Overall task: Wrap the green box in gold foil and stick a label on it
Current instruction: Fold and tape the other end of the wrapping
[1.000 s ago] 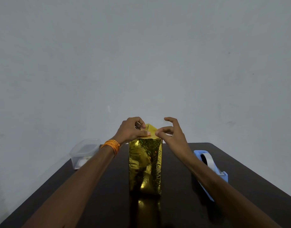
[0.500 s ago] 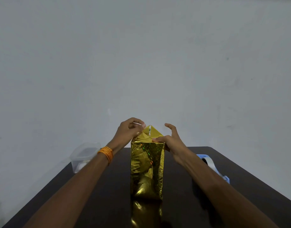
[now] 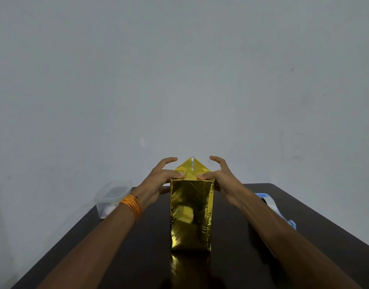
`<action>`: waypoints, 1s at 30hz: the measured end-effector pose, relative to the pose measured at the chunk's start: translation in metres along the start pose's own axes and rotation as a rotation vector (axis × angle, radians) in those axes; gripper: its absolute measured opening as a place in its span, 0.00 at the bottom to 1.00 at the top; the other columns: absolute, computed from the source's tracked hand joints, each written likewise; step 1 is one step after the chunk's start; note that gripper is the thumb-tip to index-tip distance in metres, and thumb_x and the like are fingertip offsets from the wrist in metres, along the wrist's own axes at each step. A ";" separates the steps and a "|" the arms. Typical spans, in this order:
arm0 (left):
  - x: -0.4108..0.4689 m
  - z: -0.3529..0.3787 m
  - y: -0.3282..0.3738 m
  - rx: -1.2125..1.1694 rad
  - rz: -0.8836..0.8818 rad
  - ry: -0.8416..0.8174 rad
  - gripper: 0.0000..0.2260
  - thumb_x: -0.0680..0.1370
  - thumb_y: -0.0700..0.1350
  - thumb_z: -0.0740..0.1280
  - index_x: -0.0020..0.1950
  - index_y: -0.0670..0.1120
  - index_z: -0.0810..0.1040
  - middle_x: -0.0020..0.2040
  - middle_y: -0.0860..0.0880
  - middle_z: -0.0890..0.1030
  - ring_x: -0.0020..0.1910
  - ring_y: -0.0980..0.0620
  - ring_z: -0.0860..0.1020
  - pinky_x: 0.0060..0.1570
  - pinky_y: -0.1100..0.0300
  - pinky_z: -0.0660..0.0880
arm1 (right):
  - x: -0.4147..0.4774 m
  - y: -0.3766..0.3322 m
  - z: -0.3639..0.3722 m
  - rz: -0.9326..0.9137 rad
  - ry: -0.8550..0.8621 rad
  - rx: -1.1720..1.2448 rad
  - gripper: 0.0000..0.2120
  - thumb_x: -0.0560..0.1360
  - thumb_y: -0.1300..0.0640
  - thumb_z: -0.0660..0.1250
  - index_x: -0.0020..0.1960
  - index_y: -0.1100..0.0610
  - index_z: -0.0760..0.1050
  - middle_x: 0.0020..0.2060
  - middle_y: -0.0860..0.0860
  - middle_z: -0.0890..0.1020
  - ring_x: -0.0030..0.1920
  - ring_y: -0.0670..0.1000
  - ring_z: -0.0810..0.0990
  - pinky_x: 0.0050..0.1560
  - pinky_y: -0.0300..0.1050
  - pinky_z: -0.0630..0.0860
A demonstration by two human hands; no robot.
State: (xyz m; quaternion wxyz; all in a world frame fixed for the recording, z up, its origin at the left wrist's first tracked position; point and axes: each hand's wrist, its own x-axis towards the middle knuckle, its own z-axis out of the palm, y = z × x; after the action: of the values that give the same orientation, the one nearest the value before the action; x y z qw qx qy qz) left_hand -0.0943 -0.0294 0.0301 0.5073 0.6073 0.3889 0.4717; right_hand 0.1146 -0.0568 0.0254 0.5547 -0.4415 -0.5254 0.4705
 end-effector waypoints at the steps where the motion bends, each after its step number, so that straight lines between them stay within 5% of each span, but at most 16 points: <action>1: 0.000 0.000 0.000 -0.008 -0.008 0.005 0.22 0.73 0.41 0.75 0.64 0.57 0.76 0.54 0.44 0.84 0.50 0.48 0.81 0.49 0.54 0.77 | 0.000 0.001 -0.001 0.000 -0.007 0.006 0.37 0.69 0.65 0.77 0.70 0.43 0.65 0.51 0.60 0.84 0.47 0.55 0.84 0.51 0.45 0.77; 5: -0.003 0.001 -0.003 -0.038 0.010 0.044 0.19 0.73 0.42 0.75 0.62 0.55 0.78 0.51 0.44 0.85 0.45 0.50 0.82 0.43 0.56 0.78 | 0.002 0.003 -0.003 0.000 -0.022 0.008 0.37 0.70 0.67 0.76 0.70 0.43 0.64 0.47 0.59 0.86 0.47 0.54 0.84 0.51 0.45 0.77; 8: -0.002 0.001 -0.004 0.095 0.093 0.143 0.15 0.76 0.47 0.73 0.62 0.54 0.77 0.53 0.44 0.83 0.50 0.50 0.82 0.46 0.57 0.78 | 0.005 0.003 -0.002 0.001 -0.023 0.011 0.36 0.70 0.68 0.75 0.69 0.44 0.64 0.45 0.57 0.87 0.46 0.53 0.84 0.50 0.45 0.76; 12: -0.008 0.003 0.009 0.378 0.465 0.431 0.09 0.76 0.49 0.73 0.53 0.49 0.80 0.46 0.51 0.81 0.46 0.57 0.79 0.44 0.67 0.75 | 0.009 0.006 -0.002 -0.003 -0.025 -0.001 0.37 0.69 0.68 0.75 0.69 0.44 0.64 0.45 0.58 0.87 0.52 0.57 0.83 0.64 0.53 0.74; 15: -0.016 0.014 0.028 0.579 0.681 0.270 0.02 0.73 0.43 0.75 0.43 0.48 0.84 0.38 0.51 0.82 0.38 0.56 0.79 0.37 0.72 0.71 | 0.008 0.007 -0.002 -0.011 -0.020 0.001 0.37 0.69 0.68 0.75 0.69 0.43 0.65 0.45 0.58 0.87 0.50 0.56 0.83 0.62 0.52 0.74; 18: -0.014 0.027 0.034 0.886 0.594 0.034 0.02 0.72 0.43 0.75 0.44 0.49 0.87 0.37 0.54 0.83 0.37 0.58 0.78 0.35 0.71 0.69 | 0.006 0.006 -0.001 -0.017 -0.002 0.007 0.37 0.69 0.68 0.75 0.69 0.43 0.65 0.51 0.60 0.84 0.48 0.55 0.82 0.52 0.48 0.75; 24: 0.002 0.024 0.032 0.947 0.495 0.020 0.03 0.74 0.44 0.75 0.46 0.48 0.88 0.44 0.51 0.85 0.41 0.58 0.77 0.38 0.66 0.69 | 0.006 0.007 -0.003 -0.013 -0.010 0.015 0.37 0.69 0.68 0.75 0.69 0.42 0.65 0.52 0.62 0.82 0.47 0.56 0.82 0.47 0.46 0.77; 30: 0.006 0.019 0.026 1.011 0.535 -0.006 0.05 0.76 0.45 0.72 0.49 0.51 0.87 0.49 0.53 0.85 0.48 0.55 0.78 0.45 0.59 0.73 | 0.011 0.010 -0.003 -0.017 0.002 0.010 0.37 0.68 0.65 0.76 0.69 0.41 0.65 0.55 0.62 0.82 0.50 0.57 0.82 0.53 0.50 0.77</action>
State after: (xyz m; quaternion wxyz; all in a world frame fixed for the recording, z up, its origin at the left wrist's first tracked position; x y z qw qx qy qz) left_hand -0.0743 -0.0330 0.0556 0.0175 0.8532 0.3975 0.3372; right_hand 0.1176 -0.0440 0.0173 0.5612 -0.4349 -0.5262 0.4679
